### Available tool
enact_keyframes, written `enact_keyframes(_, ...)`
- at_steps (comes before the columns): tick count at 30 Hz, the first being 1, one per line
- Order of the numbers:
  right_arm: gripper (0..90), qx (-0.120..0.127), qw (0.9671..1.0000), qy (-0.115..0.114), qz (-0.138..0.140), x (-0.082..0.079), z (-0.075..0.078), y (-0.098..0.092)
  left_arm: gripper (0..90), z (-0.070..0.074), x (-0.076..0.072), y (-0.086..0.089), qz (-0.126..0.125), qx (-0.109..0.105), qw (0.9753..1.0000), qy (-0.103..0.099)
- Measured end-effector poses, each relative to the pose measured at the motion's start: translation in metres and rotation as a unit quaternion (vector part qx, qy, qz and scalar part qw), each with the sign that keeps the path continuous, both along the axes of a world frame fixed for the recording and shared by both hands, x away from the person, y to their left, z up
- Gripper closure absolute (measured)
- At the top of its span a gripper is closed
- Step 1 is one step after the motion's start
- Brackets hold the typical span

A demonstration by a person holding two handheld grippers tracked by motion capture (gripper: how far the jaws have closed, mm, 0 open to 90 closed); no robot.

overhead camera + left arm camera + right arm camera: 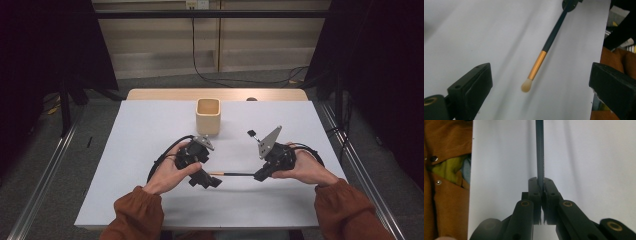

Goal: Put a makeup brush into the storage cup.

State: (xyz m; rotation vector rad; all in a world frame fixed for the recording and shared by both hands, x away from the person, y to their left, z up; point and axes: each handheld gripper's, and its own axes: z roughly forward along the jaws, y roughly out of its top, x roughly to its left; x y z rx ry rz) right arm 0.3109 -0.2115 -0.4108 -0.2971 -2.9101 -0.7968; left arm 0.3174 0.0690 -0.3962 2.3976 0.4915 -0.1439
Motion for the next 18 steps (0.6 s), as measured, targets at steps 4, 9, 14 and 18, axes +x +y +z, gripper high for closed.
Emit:
enact_keyframes(4, 86.3, 0.001, 0.9999, 0.004, -0.014, -0.002, -0.003, -0.006, 4.5, 0.001, -0.003, 0.009, 0.009, -0.012, 0.9998, -0.013)
enact_keyframes(9, 86.3, 0.009, 0.9994, -0.003, -0.033, -0.004, -0.002, -0.014, 4.3, -0.002, -0.006, 0.018, 0.035, -0.035, 0.998, -0.039)
enact_keyframes(14, 86.3, 0.024, 0.9978, -0.01, -0.06, -0.004, 0.003, -0.02, 3.9, -0.004, -0.007, 0.03, 0.072, -0.057, 0.9942, -0.055)
enact_keyframes(18, 86.3, 0.03, 0.9969, -0.014, -0.072, -0.005, 0.002, -0.021, 3.8, -0.006, -0.009, 0.035, 0.077, -0.065, 0.9933, -0.057)
